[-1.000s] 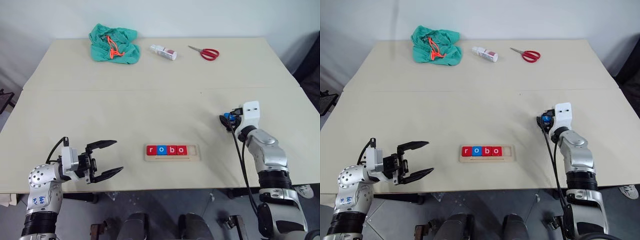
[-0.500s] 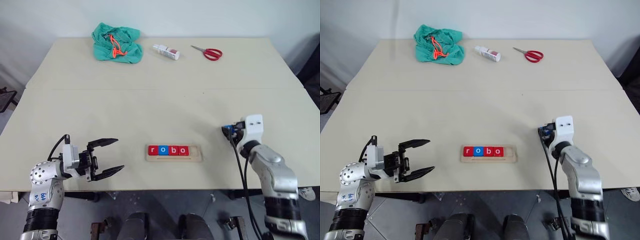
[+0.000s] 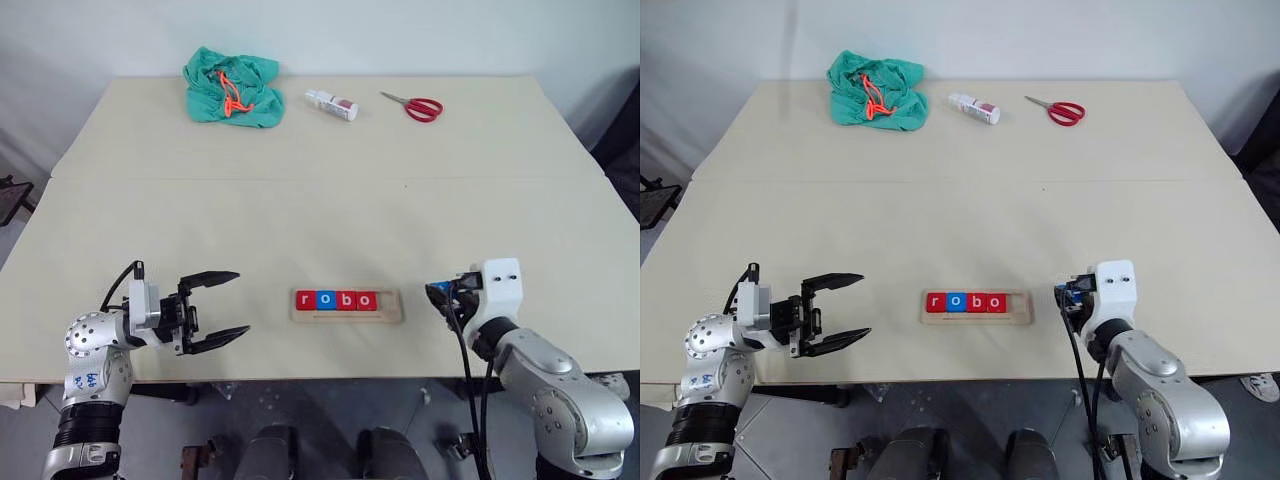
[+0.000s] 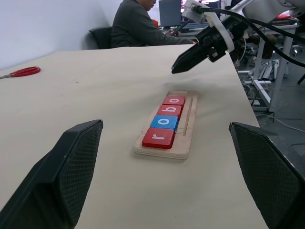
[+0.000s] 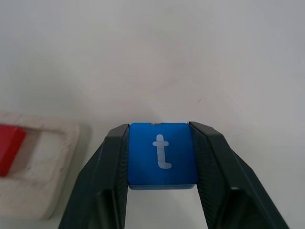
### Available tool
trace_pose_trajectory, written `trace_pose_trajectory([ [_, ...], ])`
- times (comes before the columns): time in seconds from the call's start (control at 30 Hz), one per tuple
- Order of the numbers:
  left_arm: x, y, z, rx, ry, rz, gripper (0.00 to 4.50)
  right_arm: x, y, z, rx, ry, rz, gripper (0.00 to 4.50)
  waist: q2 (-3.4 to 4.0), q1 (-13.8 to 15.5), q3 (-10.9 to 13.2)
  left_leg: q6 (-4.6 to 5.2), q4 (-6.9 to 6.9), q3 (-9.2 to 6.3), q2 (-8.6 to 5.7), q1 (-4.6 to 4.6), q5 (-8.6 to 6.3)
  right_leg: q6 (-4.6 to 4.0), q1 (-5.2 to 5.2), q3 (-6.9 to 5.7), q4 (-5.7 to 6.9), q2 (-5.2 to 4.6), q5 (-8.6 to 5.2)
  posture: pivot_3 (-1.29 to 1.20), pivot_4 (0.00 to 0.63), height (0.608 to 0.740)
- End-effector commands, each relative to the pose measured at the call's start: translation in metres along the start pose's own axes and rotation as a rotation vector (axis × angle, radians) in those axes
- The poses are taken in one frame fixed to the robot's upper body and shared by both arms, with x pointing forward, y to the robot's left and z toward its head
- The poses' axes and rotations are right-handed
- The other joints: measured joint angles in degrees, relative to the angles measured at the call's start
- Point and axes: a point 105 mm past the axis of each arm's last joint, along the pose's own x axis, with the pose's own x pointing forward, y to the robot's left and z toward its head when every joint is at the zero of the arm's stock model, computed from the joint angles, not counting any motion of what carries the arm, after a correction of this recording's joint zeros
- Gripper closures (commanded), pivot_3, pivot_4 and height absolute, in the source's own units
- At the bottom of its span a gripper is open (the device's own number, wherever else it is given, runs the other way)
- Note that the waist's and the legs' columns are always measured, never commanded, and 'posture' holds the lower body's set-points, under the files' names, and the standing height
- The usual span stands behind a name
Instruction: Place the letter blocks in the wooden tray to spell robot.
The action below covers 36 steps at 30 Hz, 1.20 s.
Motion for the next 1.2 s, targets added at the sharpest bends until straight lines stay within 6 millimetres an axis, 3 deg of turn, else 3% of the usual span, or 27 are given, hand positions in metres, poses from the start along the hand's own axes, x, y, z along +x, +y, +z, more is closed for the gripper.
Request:
trace_pose_trajectory([
  [0.03, -0.001, 0.0, 0.002, 0.01, -0.003, 0.0, 0.0, -0.006, 0.009, 0.01, -0.003, -0.051, 0.015, 1.77, 0.0, -0.03, 0.0, 0.0, 0.0, 0.0, 0.0, 0.0, 0.0, 0.0, 0.0, 0.0, 0.0, 0.0, 0.0, 0.0, 0.15, 0.74],
  [0.2, -0.003, -0.001, 0.003, 0.011, 0.002, 0.005, 0.0, -0.01, 0.006, 0.013, -0.015, -0.075, 0.021, 0.01, 0.0, 0.02, 0.0, 0.0, 0.0, -0.01, 0.0, 0.0, 0.0, 0.0, 0.0, 0.0, 0.0, 0.0, 0.0, 0.0, 0.15, 0.74],
  [0.4, -0.004, -0.002, 0.003, 0.012, 0.004, 0.011, 0.0, -0.011, 0.004, 0.023, -0.082, -0.096, 0.09, 0.01, 0.0, -0.04, 0.0, 0.0, 0.0, 0.01, 0.0, 0.01, 0.0, 0.0, 0.0, 0.01, 0.0, 0.01, 0.0, 0.0, 0.15, 0.74],
  [0.47, -0.003, -0.002, 0.003, 0.012, 0.001, 0.015, 0.0, -0.011, 0.004, 0.029, -0.164, -0.087, 0.184, 0.01, 0.0, -0.01, 0.0, 0.0, 0.0, 0.01, 0.0, 0.0, 0.0, 0.0, 0.01, 0.01, 0.0, 0.0, 0.0, 0.0, 0.15, 0.74],
  [0.73, -0.002, -0.002, 0.003, 0.017, 0.001, 0.028, 0.0, -0.014, -0.008, 0.011, -0.468, 0.126, 0.52, 0.01, -0.02, 0.07, 0.0, 0.04, 0.0, 0.06, 0.01, 0.01, -0.01, 0.0, 0.1, -0.03, -0.21, 0.01, 0.0, 0.0, 0.15, 0.74],
  [0.9, -0.002, -0.003, 0.003, 0.021, 0.001, 0.036, 0.0, -0.001, -0.02, 0.009, -0.561, 0.181, 0.596, 0.01, -0.02, 0.06, 0.0, 0.04, 0.03, 0.12, 0.04, 0.0, -0.01, 0.0, 0.2, -0.07, -0.43, 0.02, 0.0, 0.0, 0.15, 0.74],
  [1.17, -0.005, -0.007, 0.005, 0.028, 0.008, 0.064, 0.0, 0.017, -0.022, -0.001, -0.6, 0.232, 0.673, 0.01, -0.03, 0.19, 0.0, 0.04, 0.06, 0.06, 0.03, -0.03, -0.01, 0.0, 0.21, -0.13, -0.45, -0.02, 0.0, 0.0, 0.15, 0.74],
  [1.2, -0.006, -0.008, 0.006, 0.029, 0.011, 0.067, 0.0, 0.018, -0.021, -0.003, -0.602, 0.234, 0.681, 0.19, -0.04, 0.16, 0.0, 0.04, 0.07, 0.07, 0.03, -0.03, -0.01, 0.0, 0.21, -0.13, -0.45, -0.02, 0.0, 0.0, 0.15, 0.74],
])
